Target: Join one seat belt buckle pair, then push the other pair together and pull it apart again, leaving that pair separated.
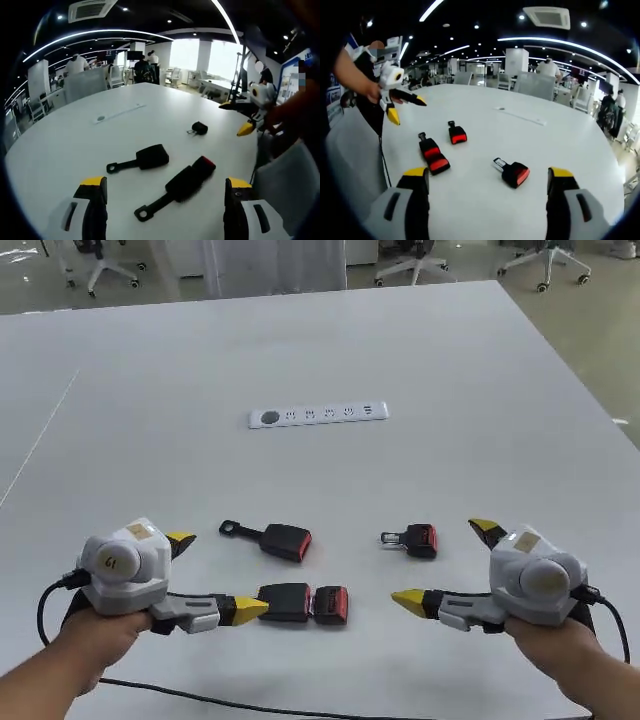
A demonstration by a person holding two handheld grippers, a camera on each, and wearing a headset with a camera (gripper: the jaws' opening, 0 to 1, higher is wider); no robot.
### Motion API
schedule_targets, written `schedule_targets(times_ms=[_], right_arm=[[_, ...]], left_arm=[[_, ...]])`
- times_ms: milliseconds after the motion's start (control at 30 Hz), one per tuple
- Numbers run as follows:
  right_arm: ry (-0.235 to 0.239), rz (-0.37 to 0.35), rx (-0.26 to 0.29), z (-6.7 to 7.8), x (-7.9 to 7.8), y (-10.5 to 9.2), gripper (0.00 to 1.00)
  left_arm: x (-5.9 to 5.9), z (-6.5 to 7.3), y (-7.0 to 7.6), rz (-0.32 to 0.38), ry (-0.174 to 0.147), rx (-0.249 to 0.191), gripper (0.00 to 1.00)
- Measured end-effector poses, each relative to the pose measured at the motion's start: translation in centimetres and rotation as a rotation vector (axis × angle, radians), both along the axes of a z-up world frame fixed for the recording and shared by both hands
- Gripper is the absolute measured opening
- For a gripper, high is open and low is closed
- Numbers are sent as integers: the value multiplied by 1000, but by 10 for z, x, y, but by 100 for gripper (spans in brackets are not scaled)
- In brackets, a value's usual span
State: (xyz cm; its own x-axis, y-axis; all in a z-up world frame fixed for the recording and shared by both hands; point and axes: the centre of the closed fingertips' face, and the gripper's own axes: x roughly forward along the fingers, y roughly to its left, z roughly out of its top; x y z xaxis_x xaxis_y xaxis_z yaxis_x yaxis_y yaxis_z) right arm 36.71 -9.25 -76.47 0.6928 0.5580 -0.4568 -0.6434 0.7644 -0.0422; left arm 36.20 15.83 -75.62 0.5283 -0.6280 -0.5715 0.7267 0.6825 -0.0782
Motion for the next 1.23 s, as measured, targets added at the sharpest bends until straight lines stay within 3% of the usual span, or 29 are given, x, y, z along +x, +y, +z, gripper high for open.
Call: schedule_targets(times_ms=[300, 567, 900, 1233], right_arm=[[-10, -21, 10, 5, -20, -7, 100], [-26, -44, 7, 12, -27, -15, 100], [-29, -61, 6, 15, -32, -20, 100], [-35, -69, 16, 18, -31, -17, 100]], left_arm=[[-26, 10, 10, -14, -23, -12, 100], [-39, 21, 17, 2, -44, -43, 100], [-39, 29, 23, 13, -52, -59, 100], [-36, 42, 17, 1, -68, -61, 100]])
